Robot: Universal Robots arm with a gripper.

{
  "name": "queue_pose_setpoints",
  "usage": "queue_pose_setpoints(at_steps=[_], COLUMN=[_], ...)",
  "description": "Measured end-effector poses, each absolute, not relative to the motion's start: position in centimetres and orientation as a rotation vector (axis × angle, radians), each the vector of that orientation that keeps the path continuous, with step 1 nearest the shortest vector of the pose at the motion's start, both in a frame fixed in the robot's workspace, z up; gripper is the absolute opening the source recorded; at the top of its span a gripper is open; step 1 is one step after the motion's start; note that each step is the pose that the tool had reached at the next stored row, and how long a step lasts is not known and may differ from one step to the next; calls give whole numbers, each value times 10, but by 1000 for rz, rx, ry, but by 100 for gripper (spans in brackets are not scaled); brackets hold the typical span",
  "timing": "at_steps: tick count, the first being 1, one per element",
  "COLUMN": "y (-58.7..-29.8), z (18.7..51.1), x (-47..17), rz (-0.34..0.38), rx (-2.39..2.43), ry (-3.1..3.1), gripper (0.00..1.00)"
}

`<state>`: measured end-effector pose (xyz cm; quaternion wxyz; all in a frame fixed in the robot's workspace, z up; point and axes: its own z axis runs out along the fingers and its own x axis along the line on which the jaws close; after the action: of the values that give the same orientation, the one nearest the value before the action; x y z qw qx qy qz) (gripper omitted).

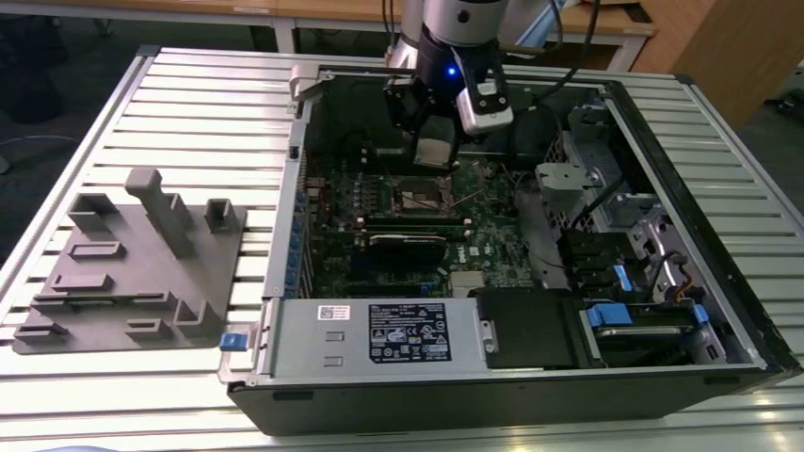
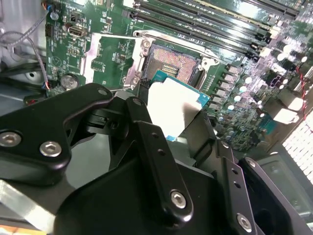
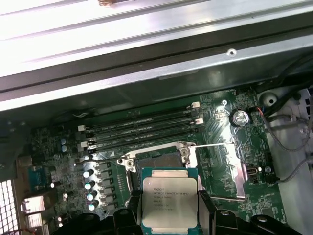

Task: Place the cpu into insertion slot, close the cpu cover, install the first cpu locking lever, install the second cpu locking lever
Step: 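Place the cpu into insertion slot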

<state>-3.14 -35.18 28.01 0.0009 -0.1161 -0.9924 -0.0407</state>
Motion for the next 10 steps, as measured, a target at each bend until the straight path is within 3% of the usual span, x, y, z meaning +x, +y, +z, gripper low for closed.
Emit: queue_pose_setpoints(at_steps=[10], y=[-352], z=[280], x=[-31], rz=[-128], rx=[-430], ry=[-3109], gripper=[54])
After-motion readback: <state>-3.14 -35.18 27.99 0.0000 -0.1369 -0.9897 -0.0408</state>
